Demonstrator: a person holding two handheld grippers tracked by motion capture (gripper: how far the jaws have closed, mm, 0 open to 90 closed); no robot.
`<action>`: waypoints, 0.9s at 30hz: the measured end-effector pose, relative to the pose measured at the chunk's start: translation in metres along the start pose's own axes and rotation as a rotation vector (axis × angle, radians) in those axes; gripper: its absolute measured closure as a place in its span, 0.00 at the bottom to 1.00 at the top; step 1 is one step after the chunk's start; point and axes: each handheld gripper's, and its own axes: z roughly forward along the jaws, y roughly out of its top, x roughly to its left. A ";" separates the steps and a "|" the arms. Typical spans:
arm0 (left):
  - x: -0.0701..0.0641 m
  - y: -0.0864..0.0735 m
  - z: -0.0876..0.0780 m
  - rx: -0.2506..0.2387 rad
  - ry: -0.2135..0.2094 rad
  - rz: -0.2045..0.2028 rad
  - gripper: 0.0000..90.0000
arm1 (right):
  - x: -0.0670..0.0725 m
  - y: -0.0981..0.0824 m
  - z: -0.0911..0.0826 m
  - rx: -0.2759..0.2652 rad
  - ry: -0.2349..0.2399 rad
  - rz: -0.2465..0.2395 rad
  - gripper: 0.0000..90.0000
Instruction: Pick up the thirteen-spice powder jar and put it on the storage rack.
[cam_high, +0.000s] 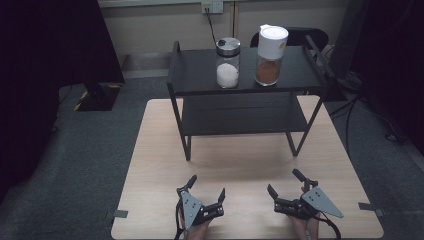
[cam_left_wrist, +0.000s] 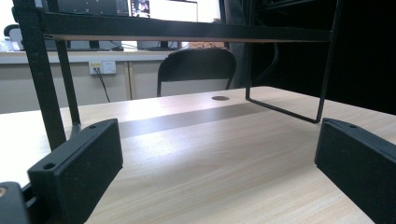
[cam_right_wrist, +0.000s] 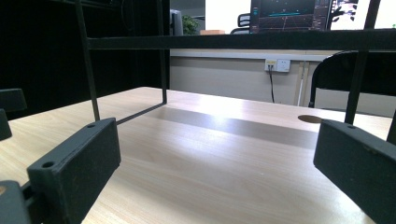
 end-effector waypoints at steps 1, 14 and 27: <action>0.000 0.000 0.000 0.000 0.000 0.000 0.00 | 0.000 -0.001 0.000 0.001 -0.002 0.002 0.00; 0.000 0.000 0.000 0.000 0.000 0.000 0.01 | 0.008 -0.014 0.001 -0.003 -0.033 0.016 0.00; 0.000 0.000 0.000 0.000 0.000 0.001 0.00 | 0.012 -0.017 0.000 -0.020 -0.042 -0.009 0.00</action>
